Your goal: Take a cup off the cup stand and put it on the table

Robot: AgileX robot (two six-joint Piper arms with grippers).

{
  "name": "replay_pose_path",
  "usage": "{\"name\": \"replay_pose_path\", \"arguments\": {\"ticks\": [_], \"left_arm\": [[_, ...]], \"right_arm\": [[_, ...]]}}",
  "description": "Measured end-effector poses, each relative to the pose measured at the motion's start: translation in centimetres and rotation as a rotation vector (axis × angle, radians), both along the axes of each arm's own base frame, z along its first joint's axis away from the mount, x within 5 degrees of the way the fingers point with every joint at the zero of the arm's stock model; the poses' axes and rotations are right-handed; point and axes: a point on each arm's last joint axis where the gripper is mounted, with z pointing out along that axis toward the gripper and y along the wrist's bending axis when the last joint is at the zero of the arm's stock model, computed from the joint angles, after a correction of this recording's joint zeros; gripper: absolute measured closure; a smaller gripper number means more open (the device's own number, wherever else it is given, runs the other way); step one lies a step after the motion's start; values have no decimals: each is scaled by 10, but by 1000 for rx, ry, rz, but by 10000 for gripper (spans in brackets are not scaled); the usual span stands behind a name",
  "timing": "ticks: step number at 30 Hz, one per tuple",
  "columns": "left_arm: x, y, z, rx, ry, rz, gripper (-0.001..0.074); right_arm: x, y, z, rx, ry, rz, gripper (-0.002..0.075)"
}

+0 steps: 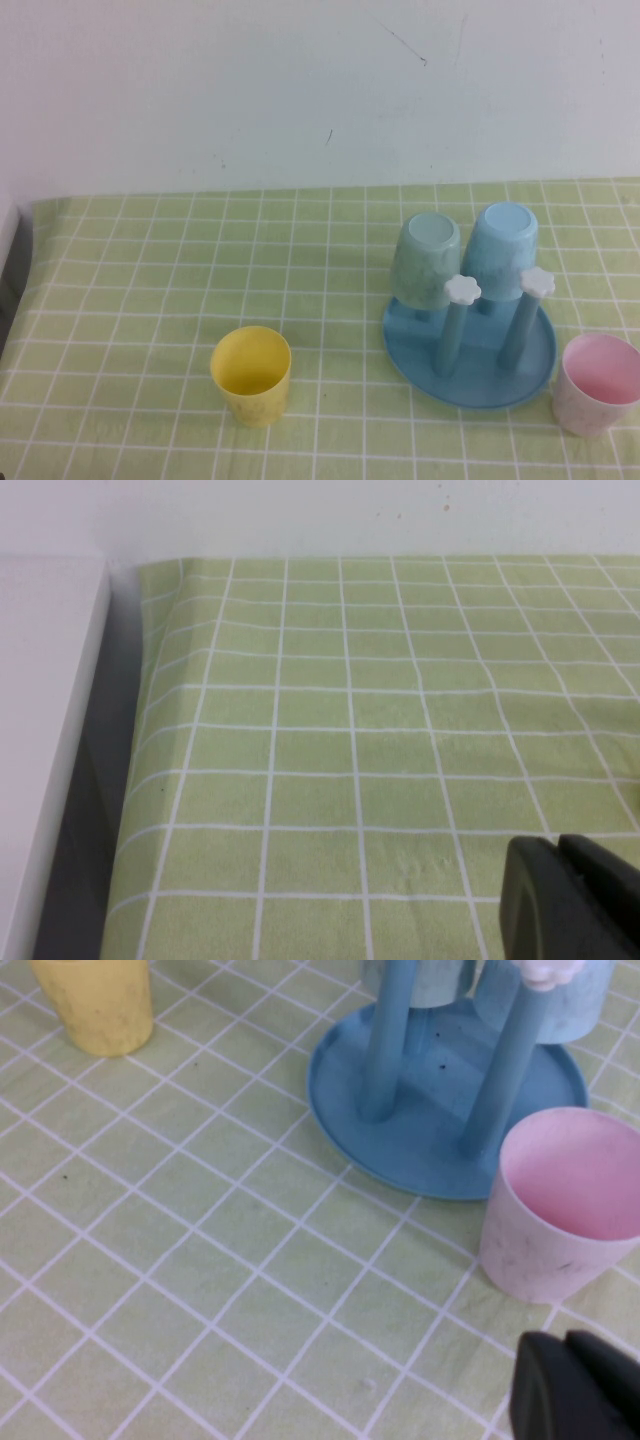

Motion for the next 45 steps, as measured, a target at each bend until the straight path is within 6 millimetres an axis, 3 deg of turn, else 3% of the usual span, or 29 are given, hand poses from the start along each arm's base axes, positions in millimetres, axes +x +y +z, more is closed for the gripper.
{"name": "replay_pose_path", "arguments": {"ticks": [19,26,31,36,40,45], "left_arm": [[0,0,0,-3,0,1,737],[0,0,0,-3,0,1,737],[0,0,0,-3,0,1,737],[0,0,0,-3,0,1,737],[0,0,0,-3,-1,1,737],[0,0,0,-1,-1,0,737]], "right_arm": [[0,-1,0,-41,-23,19,729],[9,-7,-8,-58,-170,-68,729],[8,-19,-22,-21,-338,-241,729],[1,-28,-49,-29,-414,-380,729],[1,-32,-72,-34,-380,-463,729],[-1,-36,-82,-9,-285,-550,729]]}}
